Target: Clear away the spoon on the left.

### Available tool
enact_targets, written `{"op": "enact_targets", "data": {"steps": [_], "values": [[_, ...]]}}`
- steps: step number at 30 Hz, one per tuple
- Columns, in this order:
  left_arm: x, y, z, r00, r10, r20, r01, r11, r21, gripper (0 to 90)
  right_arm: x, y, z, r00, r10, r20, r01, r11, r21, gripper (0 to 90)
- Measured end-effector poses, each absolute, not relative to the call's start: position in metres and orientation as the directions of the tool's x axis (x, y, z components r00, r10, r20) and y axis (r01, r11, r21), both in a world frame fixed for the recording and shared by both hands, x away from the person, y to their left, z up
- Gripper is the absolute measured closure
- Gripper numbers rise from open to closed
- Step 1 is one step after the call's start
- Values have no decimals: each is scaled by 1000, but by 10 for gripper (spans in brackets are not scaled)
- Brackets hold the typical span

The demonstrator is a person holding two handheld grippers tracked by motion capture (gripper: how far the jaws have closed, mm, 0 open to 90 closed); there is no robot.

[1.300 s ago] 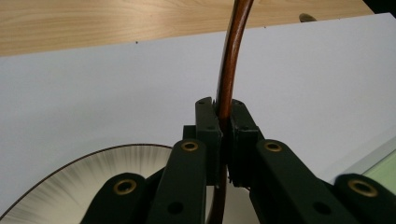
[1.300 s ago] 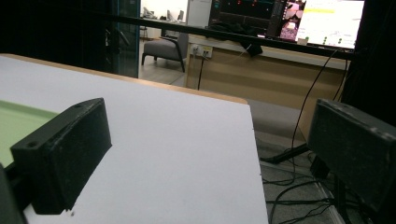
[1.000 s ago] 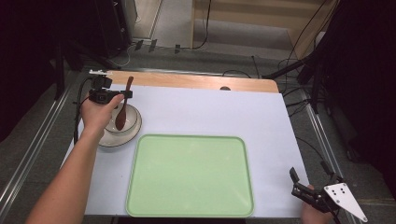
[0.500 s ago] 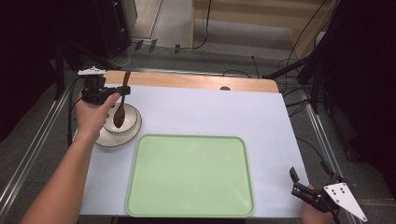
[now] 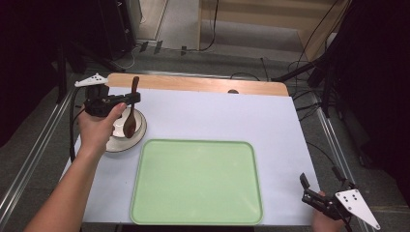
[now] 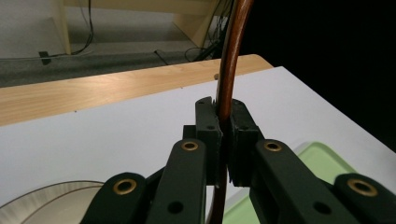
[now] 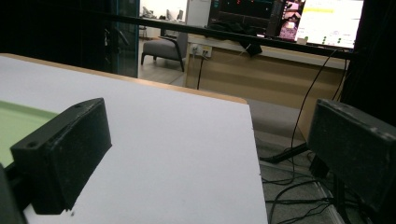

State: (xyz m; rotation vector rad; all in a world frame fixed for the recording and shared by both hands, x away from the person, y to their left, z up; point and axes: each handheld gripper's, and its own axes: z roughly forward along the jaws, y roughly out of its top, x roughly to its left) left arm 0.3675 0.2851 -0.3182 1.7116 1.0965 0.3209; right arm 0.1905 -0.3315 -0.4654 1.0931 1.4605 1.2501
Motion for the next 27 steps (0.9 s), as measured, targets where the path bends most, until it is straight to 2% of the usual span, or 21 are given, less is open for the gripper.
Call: {"op": "enact_targets", "data": {"steps": [17, 27], "values": [[328, 260, -337, 637, 691, -342, 500, -34, 865, 856, 190, -331, -465, -207, 975, -83, 69, 99, 993, 0], [308, 252, -354, 655, 660, -369, 508, -23, 861, 857, 190, -331, -465, -207, 975, -82, 68, 99, 993, 0]]}}
